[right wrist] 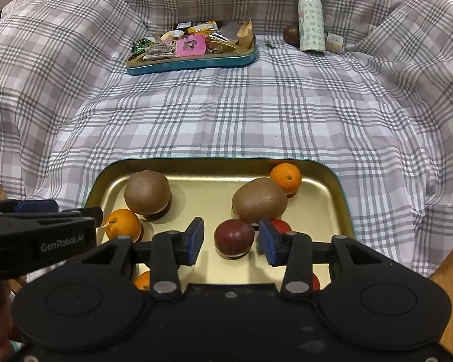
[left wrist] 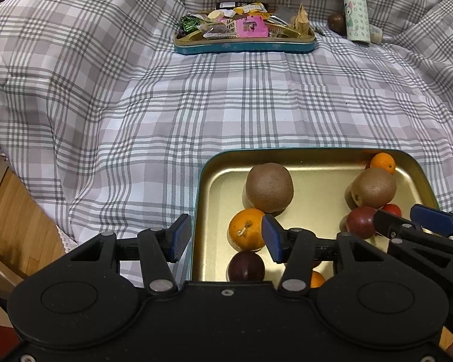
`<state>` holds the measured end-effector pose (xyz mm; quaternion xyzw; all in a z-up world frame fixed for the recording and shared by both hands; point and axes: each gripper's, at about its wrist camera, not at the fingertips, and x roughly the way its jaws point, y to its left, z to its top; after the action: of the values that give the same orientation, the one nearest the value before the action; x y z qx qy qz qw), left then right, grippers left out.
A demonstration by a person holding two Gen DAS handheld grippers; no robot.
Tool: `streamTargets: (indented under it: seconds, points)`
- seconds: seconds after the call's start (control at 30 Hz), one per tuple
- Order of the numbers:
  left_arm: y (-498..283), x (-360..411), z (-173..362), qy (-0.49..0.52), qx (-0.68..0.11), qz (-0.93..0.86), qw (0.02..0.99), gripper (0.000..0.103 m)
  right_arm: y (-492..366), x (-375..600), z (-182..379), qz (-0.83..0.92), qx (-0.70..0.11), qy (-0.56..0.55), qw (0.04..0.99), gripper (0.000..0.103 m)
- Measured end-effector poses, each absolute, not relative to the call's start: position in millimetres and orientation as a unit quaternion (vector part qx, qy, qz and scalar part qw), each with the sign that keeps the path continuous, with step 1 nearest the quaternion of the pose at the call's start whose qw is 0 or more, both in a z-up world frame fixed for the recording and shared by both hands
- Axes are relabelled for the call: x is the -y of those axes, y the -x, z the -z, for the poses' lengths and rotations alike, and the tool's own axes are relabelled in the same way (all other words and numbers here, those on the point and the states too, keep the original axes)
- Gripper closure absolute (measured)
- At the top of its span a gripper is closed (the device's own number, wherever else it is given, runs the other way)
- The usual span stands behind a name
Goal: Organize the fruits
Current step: 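Lower and release the passion fruit with the right gripper while the left gripper releases the kiwi, then withdraw both open grippers slightly above the filled tray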
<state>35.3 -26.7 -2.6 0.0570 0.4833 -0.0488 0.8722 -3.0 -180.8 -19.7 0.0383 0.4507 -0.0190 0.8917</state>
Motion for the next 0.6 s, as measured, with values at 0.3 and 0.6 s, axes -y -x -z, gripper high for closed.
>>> streamTargets:
  seconds: [0.3, 0.6]
  points:
    - [-19.0, 21.8, -5.0, -0.043, -0.481, 0.062, 0.873, 0.046, 24.4, 186.2, 10.2, 0.041, -0.451, -0.039, 0.891, 0.060]
    - [-6.9, 15.7, -9.9, -0.040, -0.476, 0.065, 0.876, 0.046, 39.0, 190.6, 8.5, 0.065, -0.466, -0.049, 0.881, 0.060]
